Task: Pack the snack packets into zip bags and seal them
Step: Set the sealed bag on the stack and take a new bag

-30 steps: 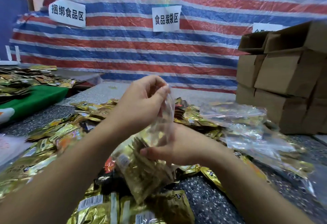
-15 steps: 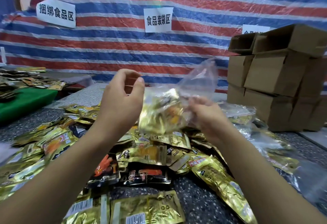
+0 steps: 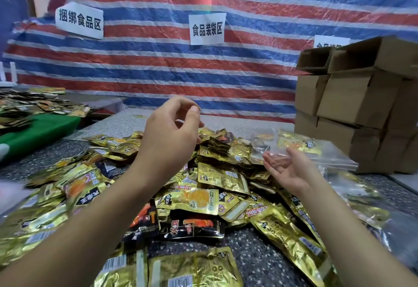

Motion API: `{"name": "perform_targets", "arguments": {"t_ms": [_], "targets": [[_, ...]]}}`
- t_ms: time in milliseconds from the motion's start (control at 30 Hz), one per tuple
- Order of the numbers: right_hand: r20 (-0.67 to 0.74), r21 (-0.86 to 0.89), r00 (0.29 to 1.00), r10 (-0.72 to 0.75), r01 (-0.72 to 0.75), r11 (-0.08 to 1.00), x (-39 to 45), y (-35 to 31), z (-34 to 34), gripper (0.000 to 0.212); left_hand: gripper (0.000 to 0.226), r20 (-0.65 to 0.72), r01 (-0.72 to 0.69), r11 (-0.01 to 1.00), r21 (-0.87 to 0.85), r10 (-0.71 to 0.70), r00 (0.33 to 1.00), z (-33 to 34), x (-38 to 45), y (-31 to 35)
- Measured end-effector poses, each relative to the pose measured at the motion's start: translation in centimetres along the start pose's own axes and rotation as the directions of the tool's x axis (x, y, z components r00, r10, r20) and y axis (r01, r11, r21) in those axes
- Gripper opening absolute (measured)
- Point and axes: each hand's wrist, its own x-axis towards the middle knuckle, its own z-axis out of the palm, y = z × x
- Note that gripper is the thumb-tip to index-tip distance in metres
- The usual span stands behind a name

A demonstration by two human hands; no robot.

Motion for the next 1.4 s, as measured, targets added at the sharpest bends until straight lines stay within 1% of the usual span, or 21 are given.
{"name": "perform_targets", "arguments": {"t_ms": [133, 267, 333, 433, 500, 567, 633, 700, 733, 833, 867, 933, 1000, 1033, 1100, 1133, 1167, 1200, 1233, 1333, 1400], "targets": [[0.033, -0.097, 0.999, 0.018, -0.014, 0.995, -0.4, 0.0, 0.6, 0.039, 0.02, 0.011, 0.003, 1.0, 0.022, -0.003, 1.0, 0.0, 0.1, -0.2], [0.114, -0.161, 0.991, 0.067, -0.048, 0.986, -1.4, 0.1, 1.5, 0.039, 0.026, 0.059, -0.008, 0.999, 0.049, 0.005, 0.998, 0.2, -0.1, -0.2], [0.166, -0.24, 0.982, 0.088, -0.047, 0.97, -1.8, 0.3, 2.3, 0.035, 0.035, 0.051, -0.043, 0.997, 0.058, 0.04, 0.998, 0.3, -0.3, -0.1], [0.223, -0.404, 0.971, 0.085, 0.012, 0.915, -2.5, 0.4, 3.5, 0.025, 0.054, 0.02, -0.104, 0.994, 0.043, 0.103, 0.994, 0.3, -0.4, 0.0], [0.25, -0.473, 0.965, 0.078, 0.051, 0.88, -2.9, 0.5, 4.2, 0.029, 0.06, 0.006, -0.125, 0.992, 0.028, 0.124, 0.992, 0.2, -0.4, -0.1], [0.276, -0.522, 0.959, 0.07, 0.089, 0.849, -3.2, 0.7, 4.8, 0.036, 0.057, 0.005, -0.121, 0.992, 0.033, 0.12, 0.993, 0.2, -0.3, -0.3], [0.297, -0.545, 0.953, 0.06, 0.117, 0.83, -3.4, 1.0, 5.2, 0.043, 0.04, 0.021, -0.098, 0.993, 0.072, 0.096, 0.995, 0.3, -0.2, -0.5], [0.328, -0.554, 0.943, 0.059, 0.141, 0.82, -3.5, 1.3, 5.5, 0.043, 0.027, 0.051, -0.092, 0.989, 0.118, 0.086, 0.995, 0.3, -0.3, -0.7], [0.35, -0.565, 0.935, 0.061, 0.159, 0.809, -3.7, 1.5, 5.5, 0.039, 0.029, 0.072, -0.104, 0.985, 0.141, 0.094, 0.993, 0.3, -0.4, -0.7], [0.4, -0.605, 0.915, 0.048, 0.224, 0.764, -3.9, 2.0, 5.7, 0.026, 0.055, 0.126, -0.117, 0.978, 0.173, 0.096, 0.987, 0.5, -0.6, -0.6], [0.395, -0.625, 0.918, 0.035, 0.24, 0.743, -4.0, 2.2, 5.7, 0.025, 0.061, 0.144, -0.086, 0.986, 0.142, 0.065, 0.987, 0.5, -0.6, -0.6], [0.355, -0.668, 0.935, 0.006, 0.249, 0.701, -4.2, 2.7, 6.0, 0.031, 0.065, 0.199, 0.006, 0.996, 0.087, -0.023, 0.98, 0.6, -0.5, -0.9], [0.316, -0.689, 0.949, -0.018, 0.242, 0.683, -4.7, 3.1, 6.4, 0.037, 0.063, 0.222, 0.033, 0.989, 0.145, -0.065, 0.973, 0.8, -0.4, -1.5], [0.313, -0.694, 0.949, -0.022, 0.245, 0.677, -4.9, 3.3, 6.6, 0.04, 0.06, 0.207, 0.007, 0.975, 0.222, -0.054, 0.977, 0.8, -0.4, -2.0], [0.328, -0.705, 0.945, -0.011, 0.253, 0.663, -5.3, 3.5, 7.1, 0.044, 0.042, 0.192, -0.026, 0.93, 0.367, -0.048, 0.98, 0.8, -0.2, -2.9], [0.338, -0.709, 0.941, -0.003, 0.257, 0.657, -5.6, 3.5, 7.3, 0.046, 0.028, 0.204, -0.014, 0.92, 0.392, -0.072, 0.976, 0.7, 0.0, -3.3], [0.351, -0.708, 0.936, 0.004, 0.263, 0.655, -5.8, 3.5, 7.5, 0.047, 0.021, 0.219, 0.002, 0.915, 0.403, -0.099, 0.971, 0.5, 0.1, -3.6], [0.368, -0.704, 0.93, 0.012, 0.27, 0.657, -6.0, 3.4, 7.6, 0.048, 0.024, 0.219, 0.004, 0.909, 0.416, -0.104, 0.97, 0.2, 0.3, -3.8], [0.383, -0.7, 0.923, 0.02, 0.276, 0.659, -6.1, 3.4, 7.6, 0.048, 0.033, 0.205, 0.0, 0.9, 0.435, -0.098, 0.974, -0.2, 0.4, -3.9], [0.404, -0.697, 0.914, 0.045, 0.275, 0.662, -6.5, 3.3, 7.6, 0.045, 0.07, 0.153, 0.053, 0.88, 0.472, -0.141, 0.978, -1.6, 0.3, -4.3], [0.418, -0.694, 0.906, 0.07, 0.269, 0.668, -6.6, 3.3, 7.8, 0.045, 0.075, 0.111, 0.103, 0.816, 0.569, -0.201, 0.973, -2.9, 0.3, -5.0]]}}
